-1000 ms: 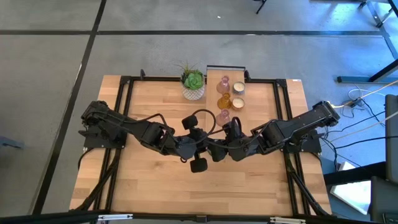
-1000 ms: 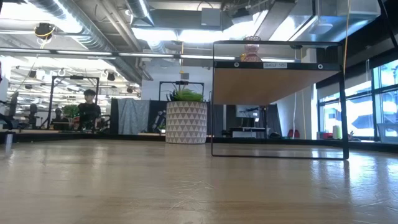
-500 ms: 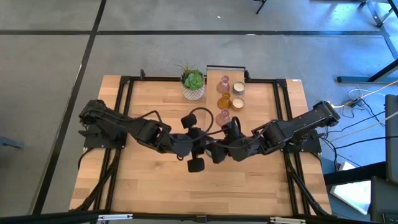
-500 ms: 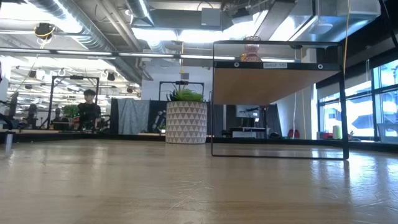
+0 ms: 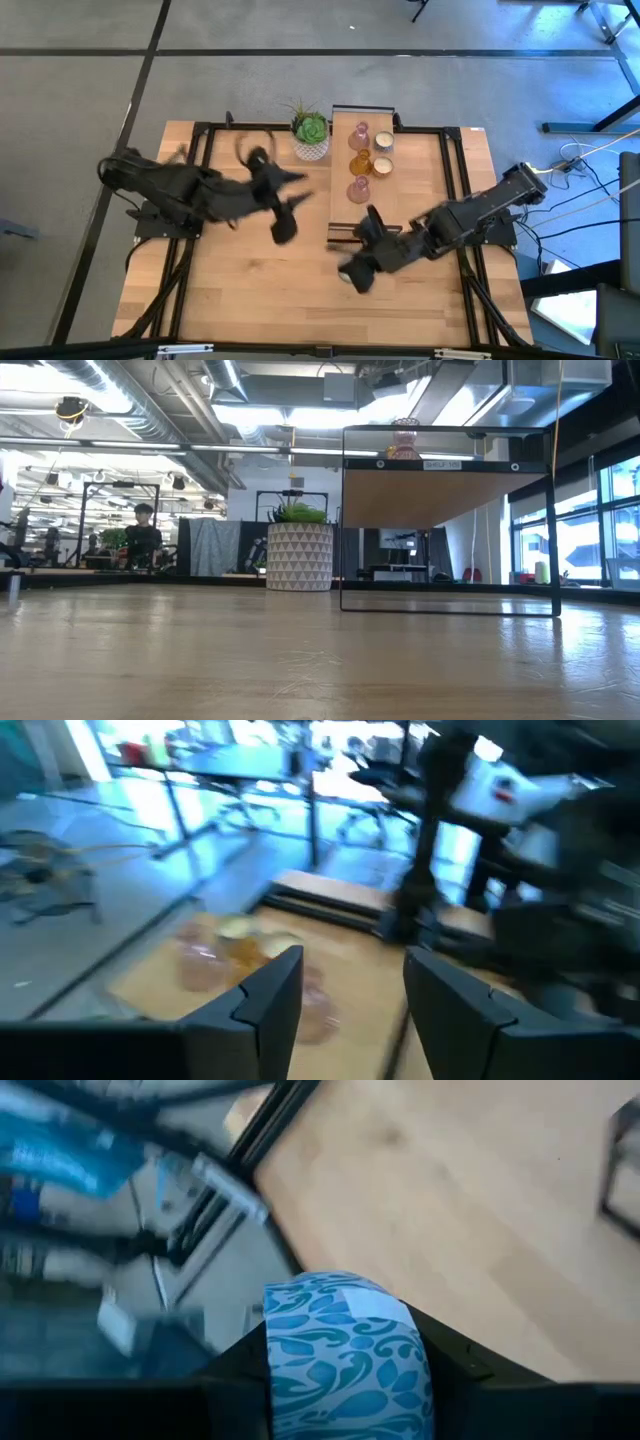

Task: Pick & Place candle stick holders
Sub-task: Put the patterned blue scented candle on the shelf aligned with the patterned orange scented candle

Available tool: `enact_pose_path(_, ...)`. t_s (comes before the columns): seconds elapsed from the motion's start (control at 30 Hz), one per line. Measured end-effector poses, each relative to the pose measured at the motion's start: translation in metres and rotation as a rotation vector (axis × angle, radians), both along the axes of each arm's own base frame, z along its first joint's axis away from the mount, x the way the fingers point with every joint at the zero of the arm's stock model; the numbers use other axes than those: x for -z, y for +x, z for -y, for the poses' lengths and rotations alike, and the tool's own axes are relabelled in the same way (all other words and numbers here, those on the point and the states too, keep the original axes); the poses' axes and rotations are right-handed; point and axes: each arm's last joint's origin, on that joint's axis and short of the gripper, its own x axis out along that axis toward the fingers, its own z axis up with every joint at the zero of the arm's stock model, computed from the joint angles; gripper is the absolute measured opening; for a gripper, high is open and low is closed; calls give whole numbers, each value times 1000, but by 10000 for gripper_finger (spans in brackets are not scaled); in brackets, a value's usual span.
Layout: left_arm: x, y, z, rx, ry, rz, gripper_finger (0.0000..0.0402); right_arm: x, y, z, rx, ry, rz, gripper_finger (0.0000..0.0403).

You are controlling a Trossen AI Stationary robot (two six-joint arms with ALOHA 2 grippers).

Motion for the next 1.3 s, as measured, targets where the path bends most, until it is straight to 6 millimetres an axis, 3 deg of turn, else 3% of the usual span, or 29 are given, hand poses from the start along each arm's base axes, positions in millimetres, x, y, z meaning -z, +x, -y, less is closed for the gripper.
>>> enact_pose_path(0.1,-9,-17,-5,-63,15,21,170,-2,-14,-13,-69,-19,-13,143)
enact_pose_path(0.3,0,-21,-7,-115,-1,-38,170,-14,-43,-30,-68,-78,48,143)
enact_pose_path(0.53,27,-3,-23,-187,-45,-92,171,-12,-57,-26,-4,-152,14,143)
enact_pose_path(0.63,33,5,-35,-210,-77,-94,171,-11,-74,-11,1,-153,16,143)
enact_pose_path(0.77,40,15,-55,-232,-121,-72,171,4,-97,14,24,-106,62,143)
enact_pose_path(1.03,33,22,-107,-335,-179,17,171,33,-159,87,107,19,228,143)
enact_pose_path(1.17,30,22,-127,-374,-210,71,171,41,-191,122,170,-29,230,152)
enact_pose_path(1.3,31,22,-139,-408,-240,86,171,54,-211,147,289,-90,162,159)
